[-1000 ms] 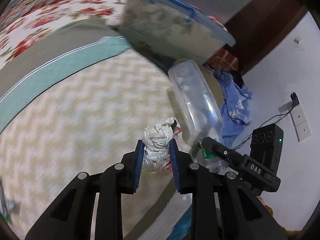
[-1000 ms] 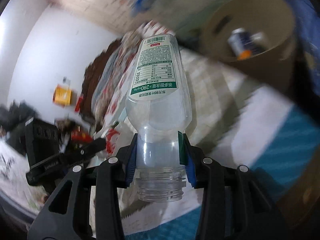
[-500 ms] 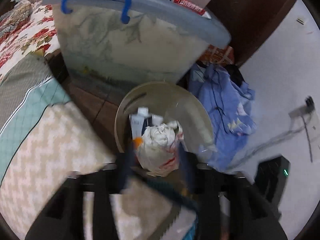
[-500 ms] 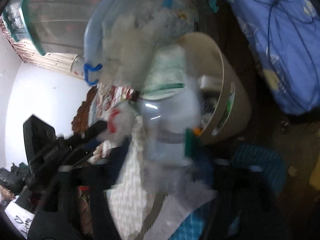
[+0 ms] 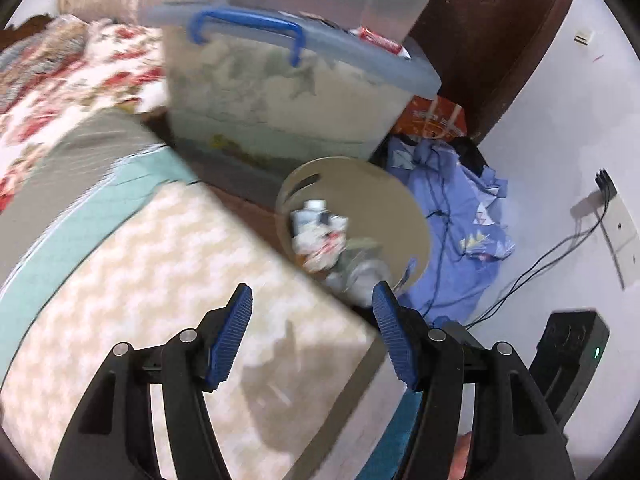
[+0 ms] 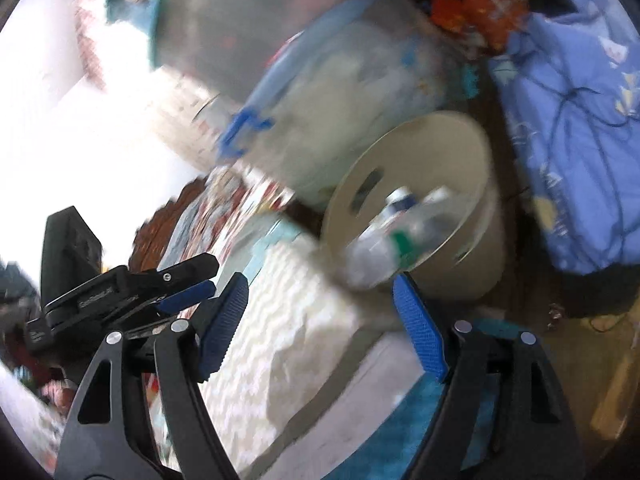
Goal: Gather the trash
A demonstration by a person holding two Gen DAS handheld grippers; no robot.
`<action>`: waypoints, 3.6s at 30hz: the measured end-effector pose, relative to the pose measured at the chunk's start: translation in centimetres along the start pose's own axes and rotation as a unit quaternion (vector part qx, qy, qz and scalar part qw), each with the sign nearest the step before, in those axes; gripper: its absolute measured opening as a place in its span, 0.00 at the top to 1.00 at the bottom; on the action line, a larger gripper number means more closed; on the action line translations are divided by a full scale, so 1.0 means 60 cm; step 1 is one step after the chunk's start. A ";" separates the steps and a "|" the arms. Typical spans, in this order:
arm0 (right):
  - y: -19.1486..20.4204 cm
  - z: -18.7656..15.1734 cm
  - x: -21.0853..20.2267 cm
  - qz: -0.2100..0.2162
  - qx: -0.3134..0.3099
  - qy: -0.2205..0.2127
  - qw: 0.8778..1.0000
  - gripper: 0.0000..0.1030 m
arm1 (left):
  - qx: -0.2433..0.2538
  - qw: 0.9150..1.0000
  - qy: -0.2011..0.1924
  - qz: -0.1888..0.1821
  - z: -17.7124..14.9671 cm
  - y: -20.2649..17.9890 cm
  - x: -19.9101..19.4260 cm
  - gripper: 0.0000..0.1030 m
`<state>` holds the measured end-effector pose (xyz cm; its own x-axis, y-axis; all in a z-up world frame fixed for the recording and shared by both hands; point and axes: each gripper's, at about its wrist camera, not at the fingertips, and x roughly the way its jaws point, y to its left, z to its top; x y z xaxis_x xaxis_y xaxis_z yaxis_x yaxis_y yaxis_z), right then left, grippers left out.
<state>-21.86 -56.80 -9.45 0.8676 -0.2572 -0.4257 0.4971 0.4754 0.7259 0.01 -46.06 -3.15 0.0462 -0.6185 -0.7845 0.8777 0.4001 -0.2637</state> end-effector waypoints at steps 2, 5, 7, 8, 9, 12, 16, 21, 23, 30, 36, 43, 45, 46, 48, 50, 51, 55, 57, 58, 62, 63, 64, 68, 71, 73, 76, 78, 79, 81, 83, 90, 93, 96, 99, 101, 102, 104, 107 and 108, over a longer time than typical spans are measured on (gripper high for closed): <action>0.028 -0.038 0.009 0.013 -0.023 0.028 0.999 0.26 | -0.003 1.000 -0.005 0.021 -0.040 0.023 -0.031 0.42; 0.062 -0.083 0.013 0.021 -0.044 0.061 0.997 0.26 | -0.014 0.998 -0.016 0.059 -0.102 0.061 -0.079 0.42; 0.083 -0.116 0.020 0.025 -0.063 0.086 0.994 0.26 | -0.025 0.996 -0.024 0.082 -0.143 0.089 -0.111 0.42; 0.092 -0.130 0.022 0.026 -0.071 0.097 0.992 0.26 | -0.028 0.995 -0.025 0.089 -0.155 0.097 -0.121 0.42; 0.100 -0.141 0.023 0.027 -0.077 0.107 0.991 0.26 | -0.035 0.994 -0.027 0.100 -0.172 0.111 -0.135 0.42; 0.125 -0.164 0.023 0.029 -0.094 0.122 0.988 0.26 | -0.052 0.990 -0.033 0.123 -0.204 0.140 -0.165 0.42; 0.158 -0.188 0.021 0.034 -0.118 0.130 0.984 0.26 | -0.073 0.984 -0.053 0.156 -0.248 0.174 -0.209 0.42; 0.196 -0.216 0.022 0.038 -0.147 0.140 0.978 0.26 | -0.087 0.974 -0.075 0.197 -0.292 0.200 -0.255 0.42; 0.212 -0.230 0.025 0.039 -0.158 0.149 0.975 0.26 | -0.097 0.970 -0.082 0.209 -0.310 0.215 -0.274 0.42; 0.254 -0.269 0.032 0.040 -0.200 0.171 0.964 0.26 | -0.129 0.957 -0.100 0.242 -0.361 0.260 -0.320 0.41; 0.281 -0.304 0.039 0.041 -0.226 0.193 0.954 0.26 | -0.150 0.946 -0.101 0.268 -0.402 0.301 -0.340 0.40; 0.304 -0.344 0.056 0.047 -0.260 0.230 0.937 0.26 | -0.215 0.932 -0.095 0.278 -0.473 0.377 -0.375 0.40; 0.309 -0.357 0.062 0.050 -0.272 0.244 0.929 0.31 | -0.227 0.929 -0.091 0.278 -0.491 0.391 -0.382 0.40; 0.311 -0.366 0.067 0.053 -0.278 0.254 0.925 0.34 | -0.230 0.928 -0.090 0.277 -0.501 0.395 -0.386 0.41; 0.316 -0.379 0.076 0.056 -0.288 0.272 0.917 0.47 | -0.229 0.932 -0.089 0.266 -0.515 0.394 -0.391 0.41; 0.319 -0.390 0.084 0.057 -0.296 0.283 0.910 0.55 | -0.222 0.944 -0.089 0.227 -0.522 0.381 -0.392 0.41; 0.322 -0.393 0.084 0.057 -0.304 0.282 0.908 0.59 | -0.219 0.949 -0.089 0.209 -0.524 0.376 -0.390 0.41; 0.328 -0.409 0.085 0.056 -0.331 0.280 0.900 0.66 | -0.203 0.970 -0.083 0.105 -0.515 0.341 -0.368 0.40; 0.334 -0.417 0.084 0.058 -0.342 0.280 0.895 0.67 | -0.200 0.974 -0.073 0.072 -0.504 0.325 -0.349 0.37; 0.335 -0.420 0.084 0.061 -0.345 0.281 0.893 0.68 | -0.200 0.976 -0.067 0.062 -0.499 0.320 -0.337 0.37; 0.342 -0.429 0.088 0.081 -0.345 0.294 0.888 0.69 | -0.198 0.977 -0.052 0.053 -0.489 0.305 -0.302 0.55; 0.346 -0.431 0.092 0.086 -0.344 0.297 0.887 0.68 | -0.196 0.978 -0.048 0.061 -0.489 0.303 -0.299 0.68; 0.348 -0.432 0.096 0.088 -0.343 0.298 0.886 0.68 | -0.199 0.977 -0.051 0.061 -0.490 0.306 -0.300 0.69; 0.364 -0.432 0.120 0.107 -0.328 0.313 0.885 0.66 | -0.234 0.968 -0.070 0.062 -0.511 0.346 -0.332 0.71; 0.389 -0.433 0.140 0.115 -0.333 0.309 0.884 0.62 | -0.274 0.953 -0.086 0.093 -0.535 0.389 -0.366 0.71; 0.419 -0.436 0.160 0.121 -0.347 0.298 0.881 0.45 | -0.300 0.942 -0.096 0.114 -0.556 0.416 -0.390 0.71; 0.472 -0.457 0.188 0.129 -0.393 0.288 0.864 0.36 | -0.323 0.932 -0.108 0.128 -0.578 0.438 -0.417 0.71; 0.504 -0.476 0.204 0.133 -0.428 0.291 0.846 0.36 | -0.333 0.926 -0.114 0.134 -0.589 0.447 -0.431 0.71; 0.523 -0.491 0.215 0.132 -0.454 0.290 0.832 0.35 | -0.337 0.924 -0.117 0.136 -0.594 0.450 -0.436 0.71; 0.547 -0.516 0.233 0.126 -0.498 0.289 0.808 0.32 | -0.338 0.923 -0.119 0.138 -0.601 0.455 -0.444 0.71; 0.564 -0.543 0.252 0.112 -0.548 0.284 0.779 0.32 | -0.336 0.923 -0.120 0.146 -0.609 0.450 -0.450 0.71; 0.570 -0.567 0.254 0.117 -0.600 0.289 0.736 0.81 | -0.347 0.915 -0.124 0.163 -0.626 0.460 -0.467 0.71; 0.554 -0.565 0.236 0.130 -0.585 0.297 0.743 0.85 | -0.348 0.912 -0.123 0.177 -0.629 0.464 -0.474 0.70; 0.537 -0.564 0.211 0.141 -0.567 0.315 0.748 0.85 | -0.350 0.907 -0.125 0.196 -0.632 0.469 -0.482 0.70; 0.522 -0.567 0.182 0.154 -0.560 0.329 0.745 0.85 | -0.358 0.902 -0.128 0.203 -0.637 0.479 -0.489 0.70; 0.510 -0.566 0.163 0.163 -0.547 0.341 0.747 0.82 | -0.362 0.900 -0.132 0.201 -0.638 0.483 -0.491 0.69; 0.504 -0.564 0.160 0.162 -0.541 0.343 0.750 0.82 | -0.365 0.899 -0.135 0.200 -0.640 0.485 -0.491 0.66; 0.496 -0.559 0.156 0.160 -0.530 0.344 0.759 0.72 | -0.363 0.901 -0.143 0.188 -0.638 0.484 -0.491 0.58; 0.489 -0.548 0.148 0.159 -0.507 0.331 0.780 0.10 | -0.352 0.906 -0.150 0.181 -0.633 0.477 -0.487 0.45; 0.488 -0.545 0.145 0.163 -0.504 0.324 0.784 0.10 | -0.345 0.909 -0.150 0.181 -0.630 0.472 -0.485 0.40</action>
<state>-0.25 -17.58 -9.57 0.5929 0.3431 -0.7285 -0.2984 0.9339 0.1970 5.50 8.87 -9.02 0.4910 -0.4762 -0.7295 0.2748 0.8793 -0.3891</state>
